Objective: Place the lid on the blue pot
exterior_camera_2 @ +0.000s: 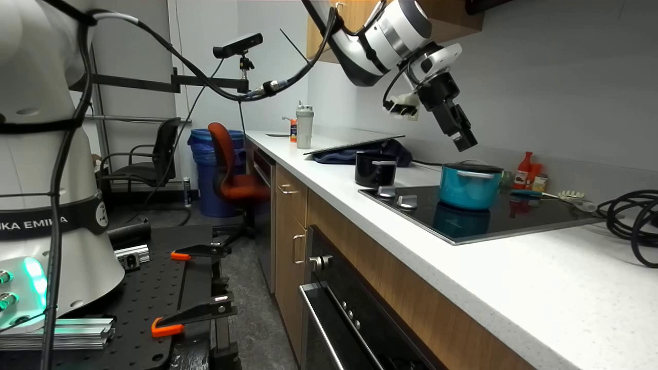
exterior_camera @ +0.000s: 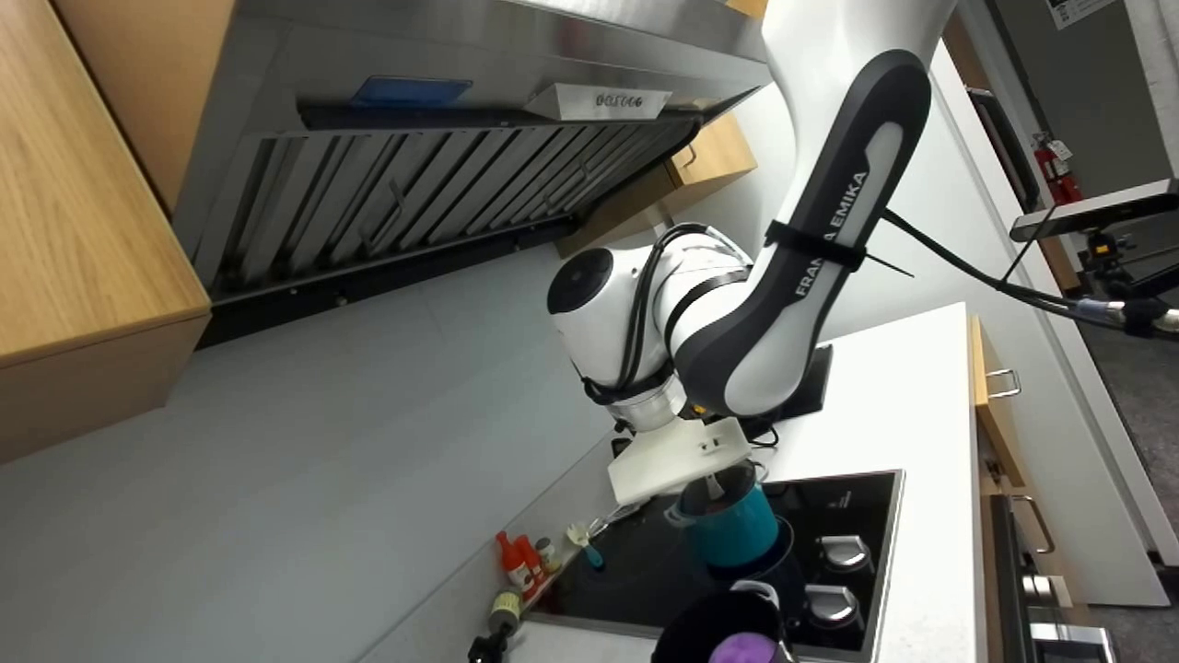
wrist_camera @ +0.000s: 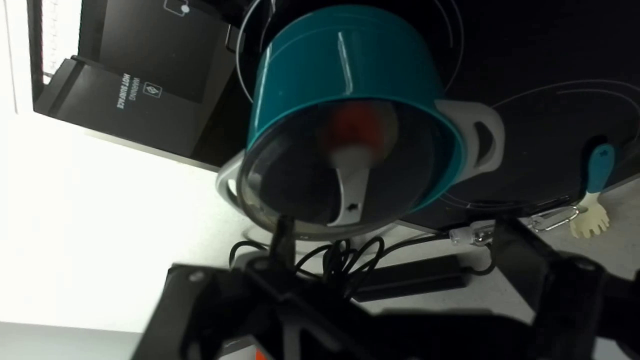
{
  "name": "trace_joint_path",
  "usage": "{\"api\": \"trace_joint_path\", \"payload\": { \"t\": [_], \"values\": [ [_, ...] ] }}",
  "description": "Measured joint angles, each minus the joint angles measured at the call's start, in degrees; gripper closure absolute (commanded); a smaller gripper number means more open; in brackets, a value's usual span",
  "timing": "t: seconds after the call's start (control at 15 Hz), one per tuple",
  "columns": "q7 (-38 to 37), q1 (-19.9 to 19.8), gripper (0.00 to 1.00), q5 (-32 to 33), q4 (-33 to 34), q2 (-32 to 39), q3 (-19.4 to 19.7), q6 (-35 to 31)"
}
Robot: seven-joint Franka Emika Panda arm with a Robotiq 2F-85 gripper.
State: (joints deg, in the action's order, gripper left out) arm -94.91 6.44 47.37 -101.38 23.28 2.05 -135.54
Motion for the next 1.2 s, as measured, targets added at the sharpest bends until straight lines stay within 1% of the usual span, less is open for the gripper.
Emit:
{"api": "trace_joint_path", "payload": {
  "t": [0.33, 0.67, 0.87, 1.2],
  "values": [
    [0.27, 0.62, 0.0, 0.0, -0.13, -1.16, -0.01, 0.0],
    [1.28, 1.11, 0.0, 0.15, -1.97, -3.63, -0.27, 0.0],
    [2.61, 1.61, 0.0, 0.15, -4.5, -5.45, -1.02, -0.01],
    [5.64, 2.39, 0.0, 0.15, -10.47, -8.94, -3.4, -0.13]
  ]
}}
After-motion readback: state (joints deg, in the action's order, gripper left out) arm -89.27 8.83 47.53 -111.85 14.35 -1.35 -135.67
